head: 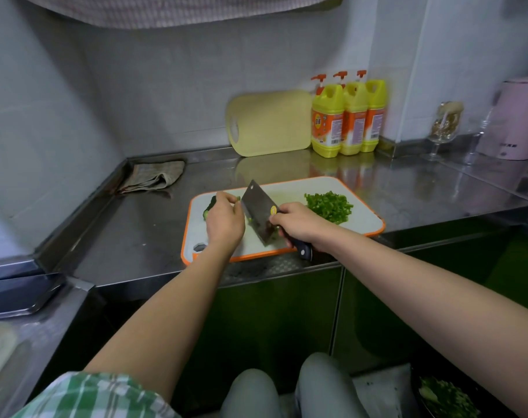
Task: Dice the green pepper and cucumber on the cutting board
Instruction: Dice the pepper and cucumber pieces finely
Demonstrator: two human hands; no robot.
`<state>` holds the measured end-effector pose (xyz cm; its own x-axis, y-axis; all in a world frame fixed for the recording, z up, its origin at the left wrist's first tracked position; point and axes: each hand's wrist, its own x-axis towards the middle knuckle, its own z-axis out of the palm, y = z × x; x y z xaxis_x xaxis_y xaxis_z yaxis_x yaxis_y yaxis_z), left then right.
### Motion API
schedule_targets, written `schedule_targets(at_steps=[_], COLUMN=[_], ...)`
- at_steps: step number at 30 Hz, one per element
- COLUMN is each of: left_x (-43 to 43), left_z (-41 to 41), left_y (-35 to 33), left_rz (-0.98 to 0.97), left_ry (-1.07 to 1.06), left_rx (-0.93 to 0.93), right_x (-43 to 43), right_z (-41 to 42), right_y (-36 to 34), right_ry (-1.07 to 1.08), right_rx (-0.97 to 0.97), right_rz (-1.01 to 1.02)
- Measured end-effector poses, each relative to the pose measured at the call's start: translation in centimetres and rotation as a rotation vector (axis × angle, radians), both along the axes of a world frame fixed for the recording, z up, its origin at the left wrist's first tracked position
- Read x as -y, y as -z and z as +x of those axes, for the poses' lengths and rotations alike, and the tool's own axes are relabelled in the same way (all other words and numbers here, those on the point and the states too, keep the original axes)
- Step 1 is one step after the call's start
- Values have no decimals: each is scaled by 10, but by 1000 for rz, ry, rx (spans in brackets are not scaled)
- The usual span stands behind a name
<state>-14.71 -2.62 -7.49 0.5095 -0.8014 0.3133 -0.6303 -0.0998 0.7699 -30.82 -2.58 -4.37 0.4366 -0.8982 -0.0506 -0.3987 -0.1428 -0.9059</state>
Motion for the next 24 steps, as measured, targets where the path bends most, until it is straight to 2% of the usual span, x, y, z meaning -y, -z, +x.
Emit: schedule_targets(at_steps=[5,10,17,20,24], left_x=[0,7,10,8,3], left_z=[-7,-23,-30,-24,-18], left_y=[3,6,14,16,17], left_rz=[62,92,81,80,112], left_ry=[45,94,192,189,151], left_rx=[43,138,362,401,426], right_x=[18,37,38,33,27], right_z=[-17,-48,-54,-50,-41], right_y=[2,-4,-1,-7,-9], right_ry=[111,222,203,168,67], right_rx=[-179,-262,-161,-138,-121], right_rz=[-120,-108,-157,-181,-113])
